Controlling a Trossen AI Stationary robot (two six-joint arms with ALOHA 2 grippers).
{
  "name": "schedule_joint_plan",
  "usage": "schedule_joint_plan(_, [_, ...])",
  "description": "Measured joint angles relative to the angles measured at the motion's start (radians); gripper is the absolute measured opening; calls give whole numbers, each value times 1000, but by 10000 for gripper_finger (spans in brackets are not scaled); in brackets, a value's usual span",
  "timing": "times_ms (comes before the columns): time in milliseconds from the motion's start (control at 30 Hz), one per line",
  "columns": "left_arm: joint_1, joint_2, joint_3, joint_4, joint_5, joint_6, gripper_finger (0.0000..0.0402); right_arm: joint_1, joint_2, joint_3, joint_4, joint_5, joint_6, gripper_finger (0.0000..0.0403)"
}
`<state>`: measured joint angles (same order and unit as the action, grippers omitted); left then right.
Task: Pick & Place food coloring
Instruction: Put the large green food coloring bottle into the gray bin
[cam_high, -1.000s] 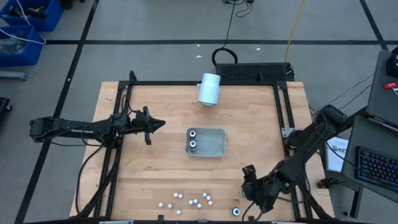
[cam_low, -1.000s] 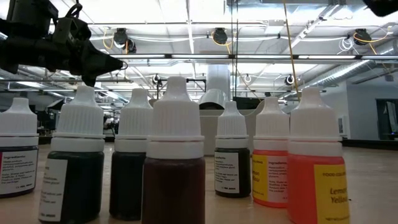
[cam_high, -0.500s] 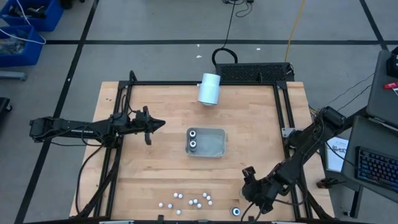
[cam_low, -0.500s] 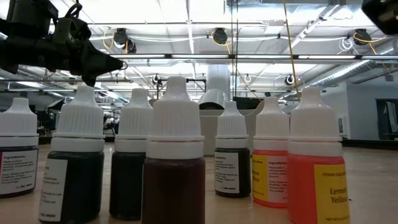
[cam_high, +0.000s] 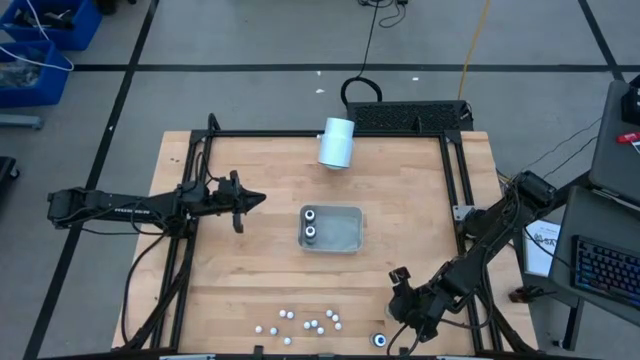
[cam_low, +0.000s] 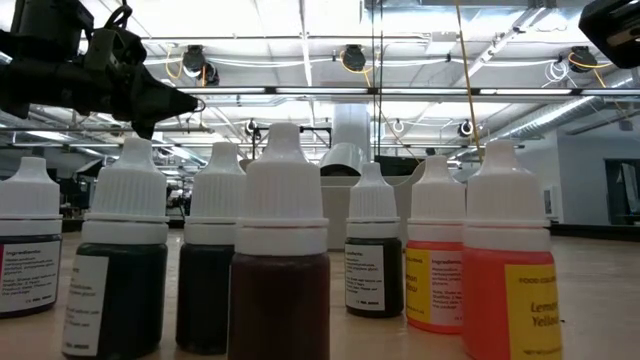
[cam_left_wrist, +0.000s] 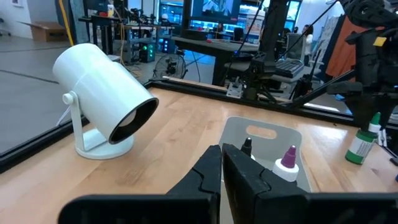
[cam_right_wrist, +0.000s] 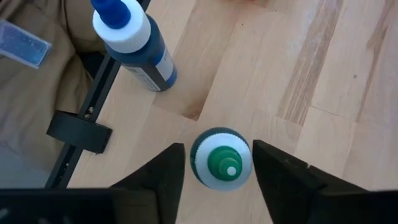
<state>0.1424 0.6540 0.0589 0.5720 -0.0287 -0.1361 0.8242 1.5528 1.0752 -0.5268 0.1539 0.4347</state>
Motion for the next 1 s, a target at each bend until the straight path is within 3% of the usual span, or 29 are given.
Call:
schedule_joint_plan(167, [0, 0, 0, 0, -21, 10, 24, 0, 0, 0, 0, 1, -3, 110])
schedule_joint_plan(333, [0, 0, 0, 0, -31, 10, 24, -5, -1, 41, -35, -2, -33, 108])
schedule_joint_plan(467, [0, 0, 0, 6, -35, 23, 24, -45, -7, 195, -232, 10, -36, 108])
schedule_joint_plan(567, [0, 0, 0, 8, -35, 24, 24, -94, -6, 324, -402, 82, -72, 108])
schedule_joint_plan(700, [0, 0, 0, 8, -35, 24, 24, -233, -7, 472, -480, 155, -160, 108])
schedule_joint_plan(833, [0, 0, 0, 8, -35, 24, 24, -423, -8, 522, -387, 154, -254, 108])
schedule_joint_plan(1000, [0, 0, 0, 8, -35, 27, 24, -659, 12, 522, -328, 6, -323, 108])
